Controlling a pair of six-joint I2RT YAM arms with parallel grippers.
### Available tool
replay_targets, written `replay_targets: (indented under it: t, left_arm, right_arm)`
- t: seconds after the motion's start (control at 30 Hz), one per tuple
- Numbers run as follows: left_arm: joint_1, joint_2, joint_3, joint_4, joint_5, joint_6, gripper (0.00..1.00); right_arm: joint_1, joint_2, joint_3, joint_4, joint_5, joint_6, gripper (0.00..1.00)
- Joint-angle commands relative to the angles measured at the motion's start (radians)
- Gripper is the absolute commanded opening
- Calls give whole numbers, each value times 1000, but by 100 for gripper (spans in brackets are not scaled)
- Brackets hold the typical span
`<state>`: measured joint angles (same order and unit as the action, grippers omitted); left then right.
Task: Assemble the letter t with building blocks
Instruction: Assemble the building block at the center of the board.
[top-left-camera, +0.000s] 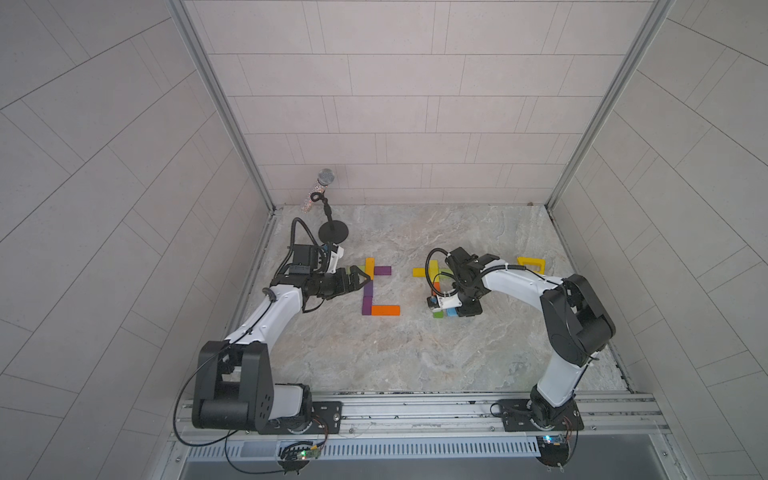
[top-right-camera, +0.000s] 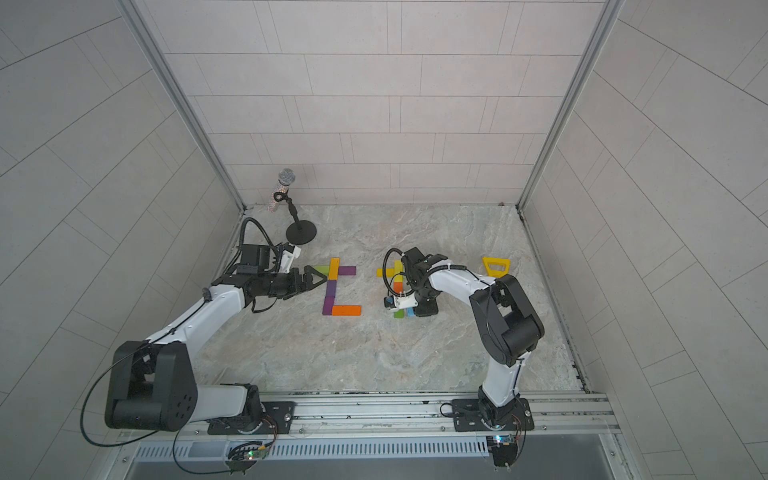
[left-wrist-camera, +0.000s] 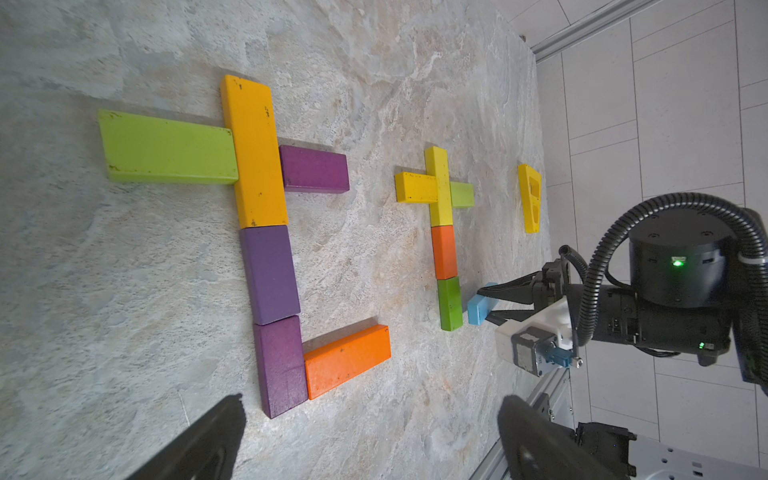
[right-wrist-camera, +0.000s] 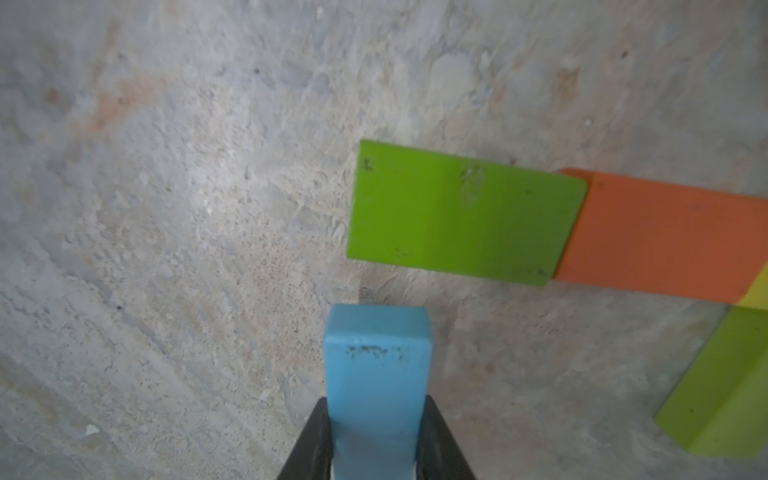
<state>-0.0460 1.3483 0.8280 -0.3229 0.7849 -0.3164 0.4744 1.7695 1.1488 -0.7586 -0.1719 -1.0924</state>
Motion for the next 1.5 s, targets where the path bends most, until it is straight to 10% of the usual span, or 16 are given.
replay_targets:
  t: [0.0, 1.47]
  left_arm:
    - [6, 5, 18, 4, 6, 9, 100]
    - [9, 11, 11, 9, 8, 14, 100]
  right_arm:
    - [6, 15, 12, -12, -2, 14, 0]
    - [38, 100, 67, -52, 3, 92, 0]
